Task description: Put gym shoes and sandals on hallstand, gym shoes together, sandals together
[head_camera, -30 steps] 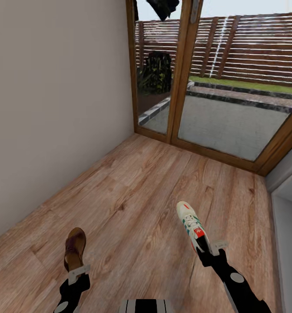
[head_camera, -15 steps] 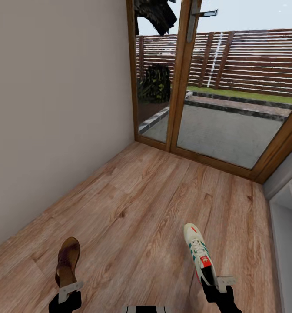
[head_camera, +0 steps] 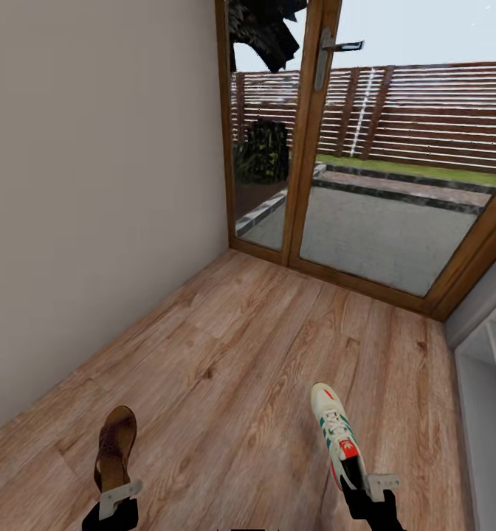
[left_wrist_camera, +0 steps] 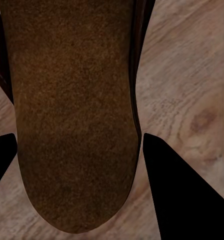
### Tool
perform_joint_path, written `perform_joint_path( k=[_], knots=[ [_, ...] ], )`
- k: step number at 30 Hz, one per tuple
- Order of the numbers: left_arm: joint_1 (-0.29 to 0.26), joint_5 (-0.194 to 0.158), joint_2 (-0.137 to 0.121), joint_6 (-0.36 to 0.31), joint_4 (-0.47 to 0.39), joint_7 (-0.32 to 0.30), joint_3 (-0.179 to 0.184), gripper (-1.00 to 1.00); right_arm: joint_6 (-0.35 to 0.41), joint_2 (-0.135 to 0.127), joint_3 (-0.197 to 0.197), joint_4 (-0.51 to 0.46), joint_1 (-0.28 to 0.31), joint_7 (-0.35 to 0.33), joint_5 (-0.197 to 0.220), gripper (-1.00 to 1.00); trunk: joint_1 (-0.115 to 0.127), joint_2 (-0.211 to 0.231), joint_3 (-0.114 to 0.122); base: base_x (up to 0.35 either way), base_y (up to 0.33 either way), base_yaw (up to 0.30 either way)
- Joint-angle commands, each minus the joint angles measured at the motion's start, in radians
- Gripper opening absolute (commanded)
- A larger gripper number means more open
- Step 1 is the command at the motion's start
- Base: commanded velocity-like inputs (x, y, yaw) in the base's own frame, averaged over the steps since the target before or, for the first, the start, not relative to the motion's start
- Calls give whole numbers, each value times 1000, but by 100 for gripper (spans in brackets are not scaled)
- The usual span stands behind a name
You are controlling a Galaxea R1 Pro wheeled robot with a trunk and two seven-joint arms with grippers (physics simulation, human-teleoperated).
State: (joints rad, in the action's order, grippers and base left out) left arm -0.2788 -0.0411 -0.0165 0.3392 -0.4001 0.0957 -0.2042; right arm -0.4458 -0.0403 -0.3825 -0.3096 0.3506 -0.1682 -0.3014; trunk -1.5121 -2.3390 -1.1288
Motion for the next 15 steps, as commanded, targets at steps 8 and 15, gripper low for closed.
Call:
perform_joint_path(
  k=[8,15],
  knots=[
    [0,-2,1,3,1,1,0,-100,-4,0,-9,1,1,-7,-7,-100,31,56,37,0,0,0],
    [0,-2,2,3,2,1,0,-100,-4,1,-9,1,1,-7,-6,-100,58,105,70,0,0,0]
  ],
)
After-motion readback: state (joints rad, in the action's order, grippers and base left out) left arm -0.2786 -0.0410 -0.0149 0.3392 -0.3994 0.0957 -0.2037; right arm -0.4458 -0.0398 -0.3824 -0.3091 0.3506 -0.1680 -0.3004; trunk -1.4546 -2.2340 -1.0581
